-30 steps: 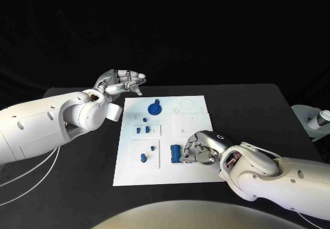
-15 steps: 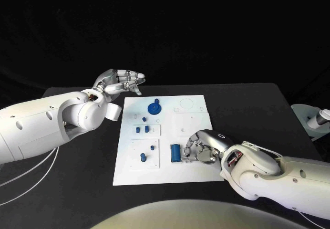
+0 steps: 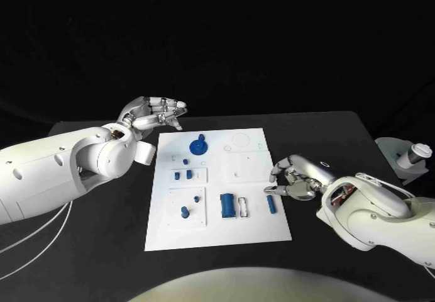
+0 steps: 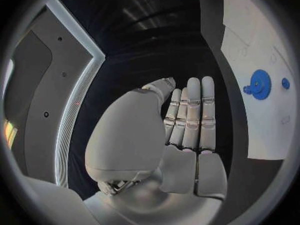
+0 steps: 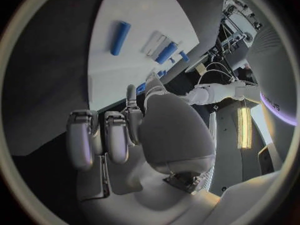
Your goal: Assemble the parts on the task board
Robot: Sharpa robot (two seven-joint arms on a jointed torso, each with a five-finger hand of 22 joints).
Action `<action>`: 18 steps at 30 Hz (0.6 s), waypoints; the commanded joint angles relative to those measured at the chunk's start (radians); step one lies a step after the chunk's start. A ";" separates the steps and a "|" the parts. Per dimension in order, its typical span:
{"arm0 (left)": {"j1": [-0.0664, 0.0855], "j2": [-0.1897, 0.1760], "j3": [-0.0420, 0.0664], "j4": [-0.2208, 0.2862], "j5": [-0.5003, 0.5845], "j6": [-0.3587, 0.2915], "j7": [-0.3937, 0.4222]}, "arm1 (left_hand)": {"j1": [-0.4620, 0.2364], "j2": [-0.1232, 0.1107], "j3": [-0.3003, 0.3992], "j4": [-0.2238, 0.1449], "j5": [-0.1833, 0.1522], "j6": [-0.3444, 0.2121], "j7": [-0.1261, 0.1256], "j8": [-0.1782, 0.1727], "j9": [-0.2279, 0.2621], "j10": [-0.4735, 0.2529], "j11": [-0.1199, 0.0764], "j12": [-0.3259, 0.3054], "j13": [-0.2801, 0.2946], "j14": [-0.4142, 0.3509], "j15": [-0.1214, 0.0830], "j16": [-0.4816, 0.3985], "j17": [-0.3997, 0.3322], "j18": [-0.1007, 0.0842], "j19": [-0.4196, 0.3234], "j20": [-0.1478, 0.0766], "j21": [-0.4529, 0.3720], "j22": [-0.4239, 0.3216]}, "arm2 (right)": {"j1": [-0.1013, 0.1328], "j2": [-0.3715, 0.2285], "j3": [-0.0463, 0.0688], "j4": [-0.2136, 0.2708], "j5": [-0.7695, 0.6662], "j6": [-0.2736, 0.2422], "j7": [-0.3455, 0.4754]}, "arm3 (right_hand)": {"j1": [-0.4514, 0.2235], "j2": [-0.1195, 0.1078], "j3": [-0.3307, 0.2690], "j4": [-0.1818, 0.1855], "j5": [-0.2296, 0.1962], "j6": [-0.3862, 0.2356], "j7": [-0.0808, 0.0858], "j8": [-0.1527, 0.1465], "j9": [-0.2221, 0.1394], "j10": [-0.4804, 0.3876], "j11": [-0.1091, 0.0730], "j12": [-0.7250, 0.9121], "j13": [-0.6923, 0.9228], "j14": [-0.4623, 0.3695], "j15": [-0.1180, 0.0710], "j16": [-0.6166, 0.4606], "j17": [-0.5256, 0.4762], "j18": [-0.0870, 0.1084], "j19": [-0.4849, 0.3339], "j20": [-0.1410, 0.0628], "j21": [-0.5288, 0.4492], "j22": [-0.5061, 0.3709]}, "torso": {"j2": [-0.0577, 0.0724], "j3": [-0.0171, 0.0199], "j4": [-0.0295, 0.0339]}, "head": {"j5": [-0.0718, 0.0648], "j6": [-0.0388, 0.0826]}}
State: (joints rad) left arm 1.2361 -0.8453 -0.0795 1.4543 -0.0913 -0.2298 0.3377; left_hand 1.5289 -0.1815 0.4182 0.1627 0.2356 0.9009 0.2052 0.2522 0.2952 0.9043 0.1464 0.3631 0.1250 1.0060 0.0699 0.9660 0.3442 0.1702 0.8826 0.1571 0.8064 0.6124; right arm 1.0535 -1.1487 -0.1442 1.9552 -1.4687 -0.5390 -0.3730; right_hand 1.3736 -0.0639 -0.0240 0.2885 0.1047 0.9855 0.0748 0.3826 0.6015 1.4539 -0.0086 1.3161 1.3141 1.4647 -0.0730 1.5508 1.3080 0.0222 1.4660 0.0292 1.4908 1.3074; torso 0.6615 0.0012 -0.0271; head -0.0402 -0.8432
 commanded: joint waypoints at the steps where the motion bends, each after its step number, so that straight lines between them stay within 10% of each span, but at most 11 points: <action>1: 0.000 0.003 0.000 0.003 0.002 0.017 0.010 | -0.011 -0.001 0.005 0.001 0.005 -0.005 0.000 0.005 -0.002 -0.005 0.001 0.004 -0.002 -0.006 0.000 0.005 -0.001 0.011 -0.006 0.003 0.004 0.001 | -0.002 -0.024 -0.003 0.004 -0.037 0.021 -0.001 | -0.018 -0.005 0.004 0.004 -0.001 -0.001 0.003 -0.005 -0.002 0.000 0.009 -0.033 0.088 0.094 0.008 -0.003 0.207 -0.007 0.081 0.009 0.001 0.242 | 0.001 0.0028 -0.0016 | -0.005 0.001; 18: -0.001 0.002 0.000 0.003 0.002 0.021 0.009 | -0.013 0.000 0.006 0.001 0.004 -0.006 0.000 0.005 -0.002 -0.005 0.001 0.005 -0.002 -0.006 0.000 0.005 -0.001 0.011 -0.007 0.003 0.005 0.002 | -0.076 -0.008 -0.009 -0.014 -0.092 0.064 -0.076 | -0.092 -0.014 0.009 0.005 0.003 0.025 -0.001 -0.013 -0.009 0.003 0.007 -0.032 0.089 0.095 0.008 -0.002 0.208 -0.008 0.083 0.013 0.007 0.244 | 0.002 0.0032 0.0010 | -0.004 -0.006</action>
State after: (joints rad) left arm 1.2345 -0.8448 -0.0800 1.4544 -0.0913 -0.2259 0.3387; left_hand 1.5289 -0.1815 0.4182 0.1627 0.2356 0.9009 0.2052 0.2522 0.2942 0.9043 0.1464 0.3630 0.1251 1.0060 0.0699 0.9660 0.3443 0.1701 0.8826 0.1572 0.8064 0.6122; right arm 0.9801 -1.1588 -0.1535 1.9426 -1.5296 -0.5053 -0.4177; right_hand 1.2907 -0.0750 -0.0187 0.2939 0.1046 1.0012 0.0744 0.3769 0.5934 1.4539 -0.0087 1.2794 1.3081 1.4682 -0.0697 1.5508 1.3078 0.0222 1.4660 0.0364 1.4958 1.3081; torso 0.6632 0.0044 -0.0273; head -0.0458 -0.8480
